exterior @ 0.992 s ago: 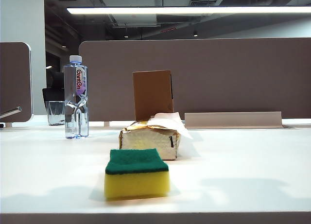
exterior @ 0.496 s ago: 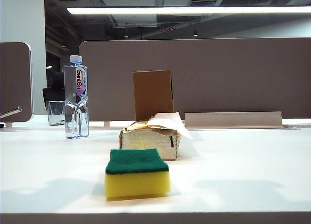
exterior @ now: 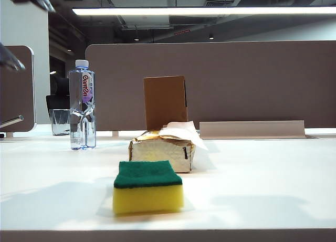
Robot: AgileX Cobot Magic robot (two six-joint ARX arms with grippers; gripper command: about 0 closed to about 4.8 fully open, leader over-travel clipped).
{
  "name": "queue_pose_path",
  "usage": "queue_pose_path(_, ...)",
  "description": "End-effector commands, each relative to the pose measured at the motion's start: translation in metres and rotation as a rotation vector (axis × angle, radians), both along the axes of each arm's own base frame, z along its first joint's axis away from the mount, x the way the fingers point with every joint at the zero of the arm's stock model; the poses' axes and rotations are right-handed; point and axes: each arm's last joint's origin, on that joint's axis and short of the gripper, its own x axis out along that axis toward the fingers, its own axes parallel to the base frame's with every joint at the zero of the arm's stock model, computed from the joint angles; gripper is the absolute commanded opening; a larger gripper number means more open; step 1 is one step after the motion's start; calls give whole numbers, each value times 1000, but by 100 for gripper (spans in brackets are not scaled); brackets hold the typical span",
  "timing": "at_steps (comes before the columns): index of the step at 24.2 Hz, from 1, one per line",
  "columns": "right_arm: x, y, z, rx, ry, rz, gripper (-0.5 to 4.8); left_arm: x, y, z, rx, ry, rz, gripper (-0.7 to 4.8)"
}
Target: Move the sponge from right to left to wipe the table, avoiding obstacles on the table, and finally reaching the bottle of mineral water.
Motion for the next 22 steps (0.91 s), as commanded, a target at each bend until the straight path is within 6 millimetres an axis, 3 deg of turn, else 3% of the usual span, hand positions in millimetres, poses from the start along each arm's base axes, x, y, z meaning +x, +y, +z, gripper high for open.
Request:
queue_pose_path(1, -1, 0, 1, 5, -7, 5, 261, 13, -6, -7, 5, 9, -12, 479)
queue_pose_path(8, -1, 0, 1, 5, -7, 6, 261, 51, -25, -42, 23, 124, -34, 479)
queue_pose_path(13, -1, 0, 1, 4, -7, 5, 261, 59, -47, -51, 9, 111, -81, 479)
queue_pose_path(17, -1, 0, 1, 5, -7, 6, 261, 64, -77, -67, 7, 134, -146, 479)
queue_pose_path(22, -3, 0, 1, 5, -12, 6, 261, 71, -88, -90, 56, 197, -145, 479)
